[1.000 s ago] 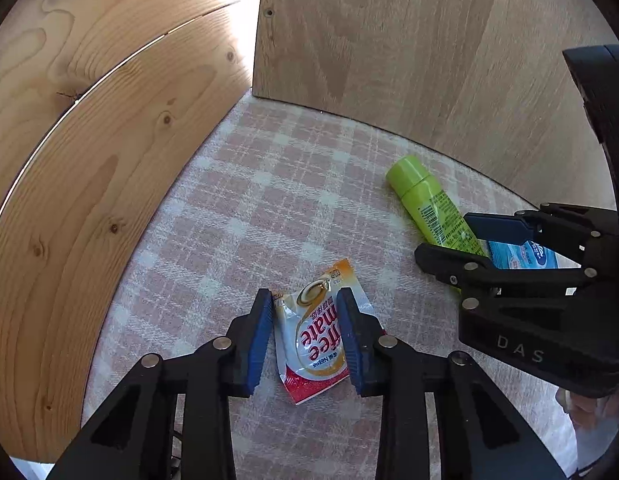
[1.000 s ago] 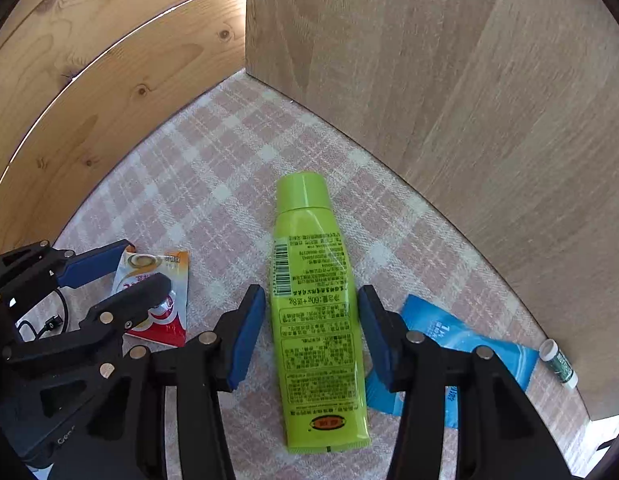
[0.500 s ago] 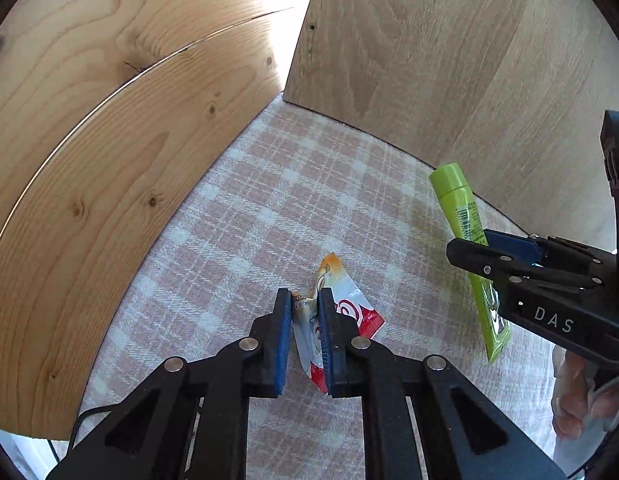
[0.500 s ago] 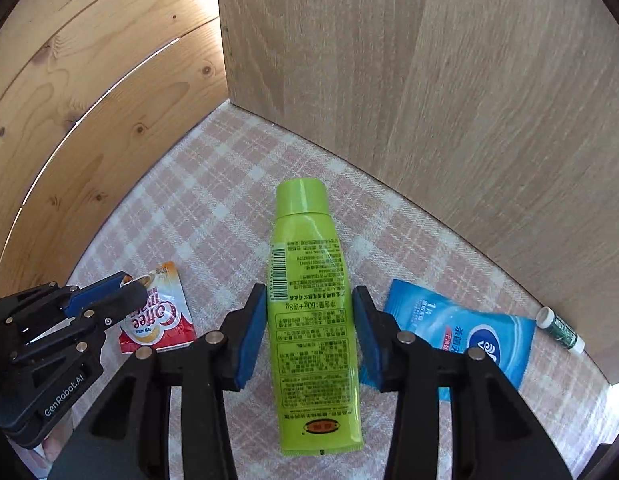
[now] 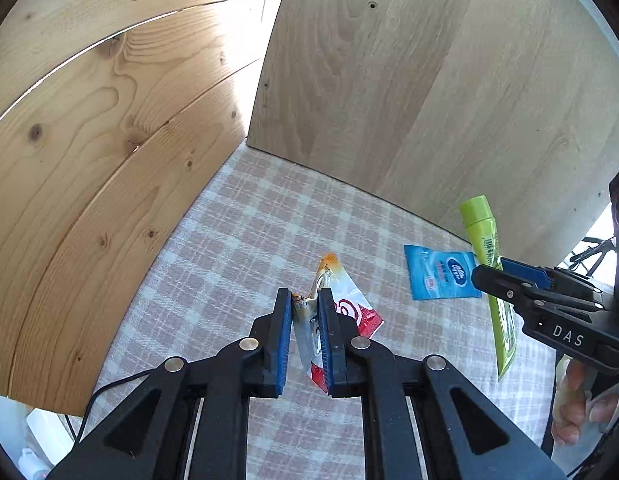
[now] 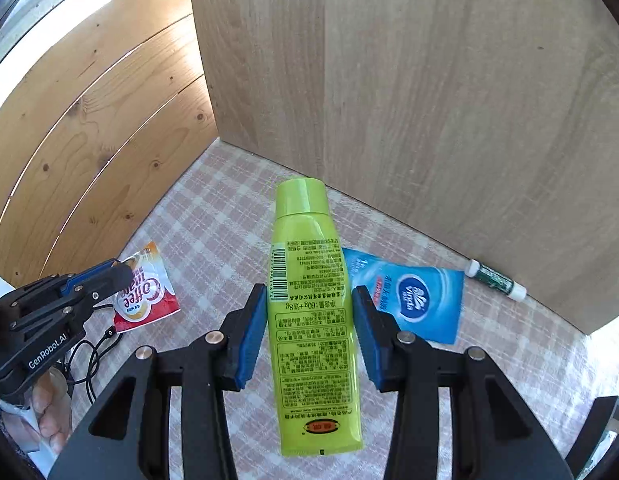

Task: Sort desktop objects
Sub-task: 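Grasp the yellow-green tube with the right gripper while the left gripper grasps the second coffee-mate sachet, then carry the yellow-green tube and sachet into the tray and open both grippers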

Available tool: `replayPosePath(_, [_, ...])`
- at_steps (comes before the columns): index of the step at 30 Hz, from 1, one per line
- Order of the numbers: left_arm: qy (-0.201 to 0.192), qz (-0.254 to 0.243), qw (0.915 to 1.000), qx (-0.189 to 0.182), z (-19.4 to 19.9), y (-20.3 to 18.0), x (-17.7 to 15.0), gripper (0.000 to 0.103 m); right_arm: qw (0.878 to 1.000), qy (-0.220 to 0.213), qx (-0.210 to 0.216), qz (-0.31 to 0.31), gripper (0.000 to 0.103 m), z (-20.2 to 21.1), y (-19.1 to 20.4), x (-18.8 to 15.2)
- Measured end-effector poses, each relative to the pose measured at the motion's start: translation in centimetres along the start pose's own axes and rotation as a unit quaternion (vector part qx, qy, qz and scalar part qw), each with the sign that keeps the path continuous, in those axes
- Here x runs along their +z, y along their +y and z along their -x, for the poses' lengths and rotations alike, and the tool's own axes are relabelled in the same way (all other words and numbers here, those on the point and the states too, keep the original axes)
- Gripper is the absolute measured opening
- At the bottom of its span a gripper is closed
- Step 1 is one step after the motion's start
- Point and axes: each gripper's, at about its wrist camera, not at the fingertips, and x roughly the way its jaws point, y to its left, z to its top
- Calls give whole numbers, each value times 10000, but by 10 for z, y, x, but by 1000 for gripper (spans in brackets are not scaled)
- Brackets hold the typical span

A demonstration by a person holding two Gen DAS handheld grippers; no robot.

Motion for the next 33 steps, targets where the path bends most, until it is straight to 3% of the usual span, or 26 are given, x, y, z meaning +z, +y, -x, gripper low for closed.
replayPosePath(8, [-26, -847, 9952, -491, 17, -96, -2, 12, 9951, -289, -274, -905, 41, 72, -69, -57])
replayPosePath(14, [59, -1601, 9809, -1103, 31, -199, -23, 12, 9837, -468, -799, -1541, 41, 147, -144, -117])
replayPosePath(24, [363, -2588, 9434, -2040, 43, -360, -76, 12, 9416, -482, -1874, -2756, 41, 256, -278, -240])
replayPosePath(33, [559, -3085, 9194, -2374, 42, -450, -110, 12, 9050, -490, -2317, -3535, 41, 308, -343, -317])
